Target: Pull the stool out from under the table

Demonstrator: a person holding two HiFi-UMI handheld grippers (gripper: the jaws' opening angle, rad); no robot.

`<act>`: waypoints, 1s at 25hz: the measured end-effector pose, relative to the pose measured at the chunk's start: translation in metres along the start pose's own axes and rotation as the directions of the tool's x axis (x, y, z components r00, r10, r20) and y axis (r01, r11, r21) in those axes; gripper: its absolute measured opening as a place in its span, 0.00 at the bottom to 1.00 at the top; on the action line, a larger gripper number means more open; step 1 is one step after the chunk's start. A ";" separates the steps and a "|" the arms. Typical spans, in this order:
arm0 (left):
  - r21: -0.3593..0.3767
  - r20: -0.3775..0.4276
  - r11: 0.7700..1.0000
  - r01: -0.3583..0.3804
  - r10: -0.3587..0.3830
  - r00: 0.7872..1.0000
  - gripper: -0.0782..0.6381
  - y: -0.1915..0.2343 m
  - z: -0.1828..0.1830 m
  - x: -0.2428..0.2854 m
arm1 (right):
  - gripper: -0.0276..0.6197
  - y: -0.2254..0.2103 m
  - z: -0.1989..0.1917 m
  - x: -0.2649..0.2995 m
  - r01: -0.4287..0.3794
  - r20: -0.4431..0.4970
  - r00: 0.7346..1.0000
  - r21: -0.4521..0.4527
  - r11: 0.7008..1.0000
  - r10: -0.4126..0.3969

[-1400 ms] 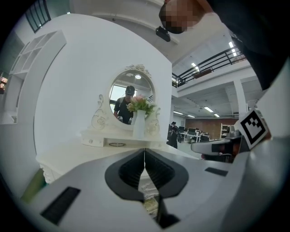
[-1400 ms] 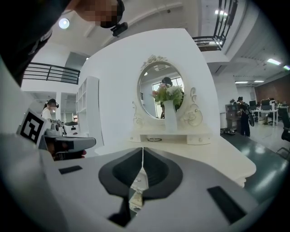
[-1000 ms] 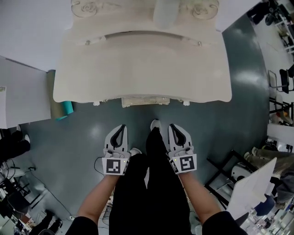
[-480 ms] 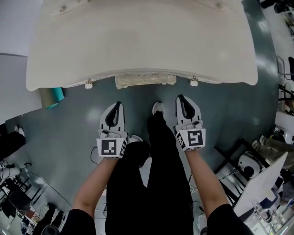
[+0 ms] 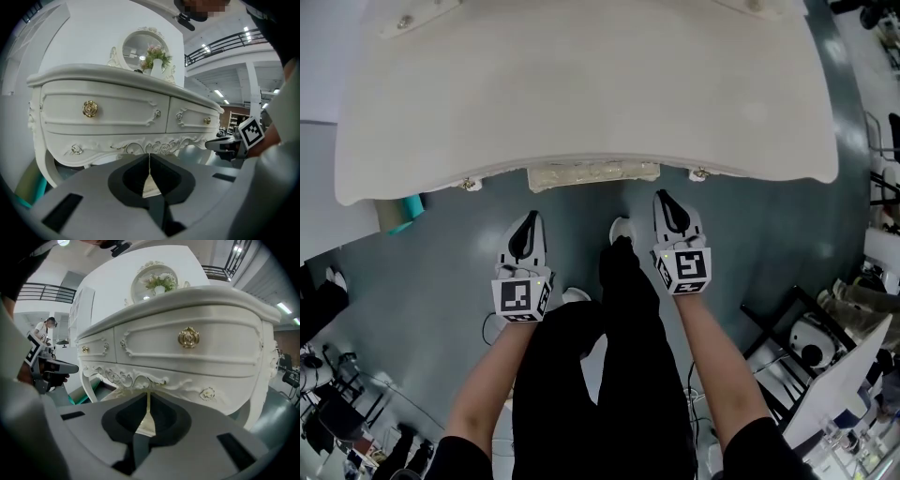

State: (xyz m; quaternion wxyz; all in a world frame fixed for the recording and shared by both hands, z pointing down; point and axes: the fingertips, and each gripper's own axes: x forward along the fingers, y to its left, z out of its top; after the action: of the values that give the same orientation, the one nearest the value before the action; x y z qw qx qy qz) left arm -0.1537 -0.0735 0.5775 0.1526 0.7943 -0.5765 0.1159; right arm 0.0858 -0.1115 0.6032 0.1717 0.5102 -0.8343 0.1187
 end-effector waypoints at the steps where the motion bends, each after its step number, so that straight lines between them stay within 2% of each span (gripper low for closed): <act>1: -0.002 -0.001 1.000 0.002 -0.002 1.000 0.13 0.001 -0.004 0.002 | 0.07 -0.002 -0.006 0.003 0.003 -0.006 1.000 0.000 1.000 -0.003; 7: 0.008 -0.008 1.000 -0.001 0.001 1.000 0.13 0.011 -0.037 0.021 | 0.08 -0.014 -0.046 0.025 0.004 -0.051 0.999 -0.008 1.000 -0.004; 10: 0.012 -0.021 1.000 0.000 0.000 1.000 0.13 0.016 -0.055 0.032 | 0.08 -0.019 -0.061 0.032 -0.010 -0.072 0.997 -0.061 0.998 0.006; 11: 0.006 -0.031 1.000 0.004 -0.004 1.000 0.14 0.017 -0.061 0.034 | 0.10 -0.019 -0.066 0.034 -0.016 -0.082 0.997 -0.090 0.996 0.009; 13: -0.003 -0.053 1.000 0.020 -0.020 0.998 0.18 0.020 -0.074 0.038 | 0.22 -0.020 -0.076 0.039 -0.020 -0.102 0.995 -0.123 0.992 0.007; 14: -0.002 -0.063 1.000 0.031 -0.031 0.998 0.21 0.022 -0.079 0.041 | 0.25 -0.023 -0.082 0.043 -0.015 -0.112 0.994 -0.123 0.992 0.001; 18: 0.001 -0.106 0.998 0.064 -0.064 0.992 0.27 0.025 -0.104 0.053 | 0.32 -0.036 -0.109 0.053 0.019 -0.157 0.987 -0.094 0.995 -0.033; 21: -0.016 -0.136 0.996 0.083 -0.085 0.987 0.35 0.026 -0.123 0.058 | 0.36 -0.038 -0.134 0.059 0.006 -0.210 0.977 -0.067 0.998 -0.020; 25: -0.010 -0.150 0.998 0.069 -0.069 0.986 0.42 0.029 -0.139 0.074 | 0.41 -0.049 -0.150 0.068 0.001 -0.237 0.971 -0.048 0.999 -0.012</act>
State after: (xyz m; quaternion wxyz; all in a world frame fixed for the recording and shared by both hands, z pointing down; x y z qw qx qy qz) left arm -0.1600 -0.0944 0.7363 0.2013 0.8025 -0.5358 0.1688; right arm 0.1258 -0.1331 0.7691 0.2826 0.4908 -0.8088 0.1582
